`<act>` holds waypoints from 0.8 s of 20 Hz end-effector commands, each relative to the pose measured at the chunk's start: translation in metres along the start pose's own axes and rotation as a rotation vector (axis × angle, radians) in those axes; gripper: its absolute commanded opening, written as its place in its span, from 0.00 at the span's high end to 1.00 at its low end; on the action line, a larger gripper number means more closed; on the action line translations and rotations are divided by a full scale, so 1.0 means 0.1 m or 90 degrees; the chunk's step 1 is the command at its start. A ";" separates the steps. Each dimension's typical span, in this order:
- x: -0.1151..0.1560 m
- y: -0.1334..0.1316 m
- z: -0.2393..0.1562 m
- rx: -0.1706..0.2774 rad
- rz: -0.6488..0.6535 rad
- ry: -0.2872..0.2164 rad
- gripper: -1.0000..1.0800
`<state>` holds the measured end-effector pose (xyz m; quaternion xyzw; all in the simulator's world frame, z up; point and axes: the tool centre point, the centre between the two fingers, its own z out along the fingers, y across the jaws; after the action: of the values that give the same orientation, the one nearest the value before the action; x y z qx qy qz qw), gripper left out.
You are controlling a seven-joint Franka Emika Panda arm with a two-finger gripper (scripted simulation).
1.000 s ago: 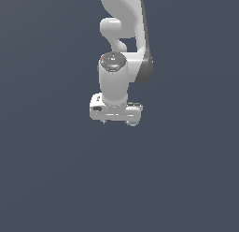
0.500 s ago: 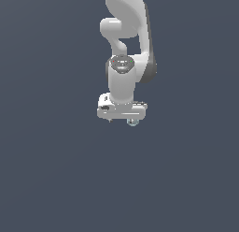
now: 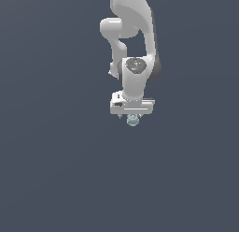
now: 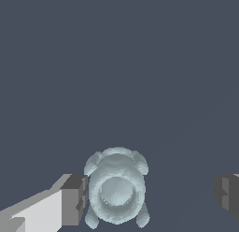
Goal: Pick up the object and move it to a goal position.
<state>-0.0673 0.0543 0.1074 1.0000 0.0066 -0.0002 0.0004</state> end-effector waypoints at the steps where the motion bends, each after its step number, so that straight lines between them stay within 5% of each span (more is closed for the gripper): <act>1: -0.12 -0.09 0.07 0.000 -0.006 0.000 0.04; 16: -0.33 -0.22 0.22 0.001 -0.016 0.000 0.04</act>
<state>-0.0998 0.0761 0.0883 0.9998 0.0192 0.0000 0.0000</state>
